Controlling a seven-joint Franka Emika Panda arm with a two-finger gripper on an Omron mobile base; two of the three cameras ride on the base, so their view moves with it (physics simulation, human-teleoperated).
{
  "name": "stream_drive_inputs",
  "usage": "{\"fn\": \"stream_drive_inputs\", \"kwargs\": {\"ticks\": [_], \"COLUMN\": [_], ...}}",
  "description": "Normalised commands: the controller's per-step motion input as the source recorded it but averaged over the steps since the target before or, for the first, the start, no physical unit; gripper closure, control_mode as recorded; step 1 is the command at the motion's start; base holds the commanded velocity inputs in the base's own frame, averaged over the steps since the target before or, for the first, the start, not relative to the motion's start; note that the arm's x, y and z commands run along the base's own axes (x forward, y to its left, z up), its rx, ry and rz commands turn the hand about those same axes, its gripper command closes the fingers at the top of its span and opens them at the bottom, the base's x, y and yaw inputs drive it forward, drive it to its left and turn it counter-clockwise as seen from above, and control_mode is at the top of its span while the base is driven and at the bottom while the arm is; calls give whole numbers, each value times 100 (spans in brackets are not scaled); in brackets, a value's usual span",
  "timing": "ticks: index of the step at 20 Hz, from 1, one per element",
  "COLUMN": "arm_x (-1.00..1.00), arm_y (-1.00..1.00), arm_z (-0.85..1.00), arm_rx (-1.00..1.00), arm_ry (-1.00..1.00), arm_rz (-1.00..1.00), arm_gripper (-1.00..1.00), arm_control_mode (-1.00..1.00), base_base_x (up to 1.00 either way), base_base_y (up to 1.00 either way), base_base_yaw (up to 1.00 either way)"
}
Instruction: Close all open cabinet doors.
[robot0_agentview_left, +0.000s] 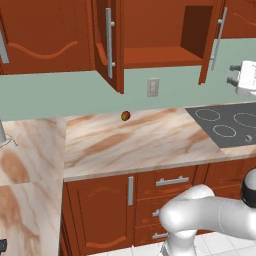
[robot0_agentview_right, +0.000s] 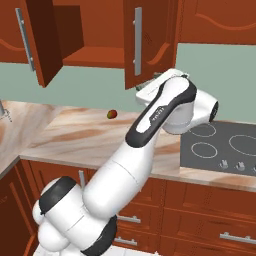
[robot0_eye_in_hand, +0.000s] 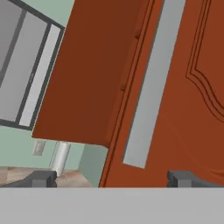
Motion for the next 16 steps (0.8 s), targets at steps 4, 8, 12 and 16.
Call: {"fn": "stream_drive_inputs", "kwargs": {"ticks": [4, 8, 12, 16], "arm_x": [18, 53, 71, 78], "arm_y": [55, 42, 22, 23], "arm_z": [22, 4, 0, 0], "arm_rx": [-12, -9, -4, -3], "arm_ry": [-13, -2, 0, 0], "arm_rz": [0, 0, 0, 0], "arm_gripper": [-100, -100, -100, -100], "arm_control_mode": [-100, -100, -100, -100], "base_base_x": [0, 0, 0, 0], "base_base_y": [0, 0, 0, 0], "base_base_yaw": [0, 0, 0, 0]}}
